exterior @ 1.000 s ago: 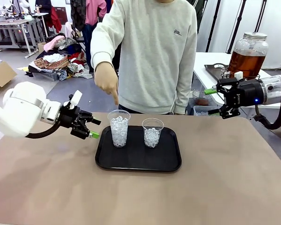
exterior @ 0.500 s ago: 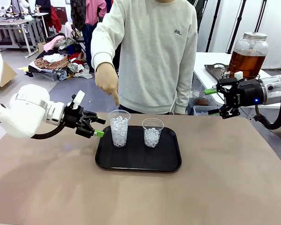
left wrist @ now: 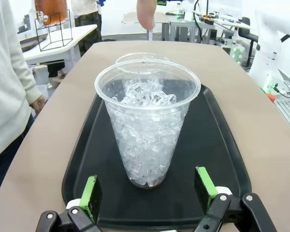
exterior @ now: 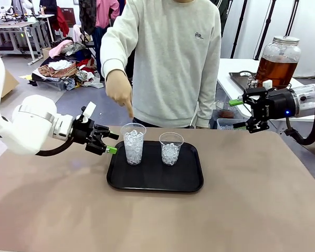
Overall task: Pour the drink into the iced cup.
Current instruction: Pick up the iced cup indicated by the human and present it to them.
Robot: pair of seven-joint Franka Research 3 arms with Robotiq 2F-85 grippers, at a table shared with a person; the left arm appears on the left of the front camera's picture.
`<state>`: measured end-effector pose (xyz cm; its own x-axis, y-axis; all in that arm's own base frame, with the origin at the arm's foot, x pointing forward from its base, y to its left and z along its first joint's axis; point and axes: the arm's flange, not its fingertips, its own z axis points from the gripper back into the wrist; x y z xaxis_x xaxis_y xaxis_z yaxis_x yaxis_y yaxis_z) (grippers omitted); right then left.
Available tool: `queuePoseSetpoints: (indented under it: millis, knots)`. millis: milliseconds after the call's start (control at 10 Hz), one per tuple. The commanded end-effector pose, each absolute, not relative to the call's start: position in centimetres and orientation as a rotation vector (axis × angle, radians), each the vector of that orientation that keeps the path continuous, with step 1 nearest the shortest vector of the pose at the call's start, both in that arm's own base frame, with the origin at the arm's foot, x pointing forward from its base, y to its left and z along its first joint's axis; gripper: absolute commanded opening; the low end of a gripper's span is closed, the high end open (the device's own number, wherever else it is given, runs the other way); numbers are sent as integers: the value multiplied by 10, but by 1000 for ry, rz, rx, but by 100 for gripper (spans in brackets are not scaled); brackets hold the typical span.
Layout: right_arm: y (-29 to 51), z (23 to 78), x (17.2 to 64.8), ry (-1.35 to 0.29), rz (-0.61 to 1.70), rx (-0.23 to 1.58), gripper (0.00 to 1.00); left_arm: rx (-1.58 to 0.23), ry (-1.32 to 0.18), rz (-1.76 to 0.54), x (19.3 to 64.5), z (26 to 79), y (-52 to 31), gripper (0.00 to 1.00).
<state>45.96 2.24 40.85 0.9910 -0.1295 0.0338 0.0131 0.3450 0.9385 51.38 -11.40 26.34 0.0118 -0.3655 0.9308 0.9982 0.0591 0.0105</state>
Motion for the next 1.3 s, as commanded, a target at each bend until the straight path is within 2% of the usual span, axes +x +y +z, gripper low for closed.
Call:
queuePoseSetpoints:
  millis: [0,1200]
  knots:
    - [23,410,460,-111,-90,1218,100,-889,-957,-1319,514,263,-114,100]
    - [23,410,460,-111,-90,1218,100,-926,-1026,-1306,543,242,-135,100]
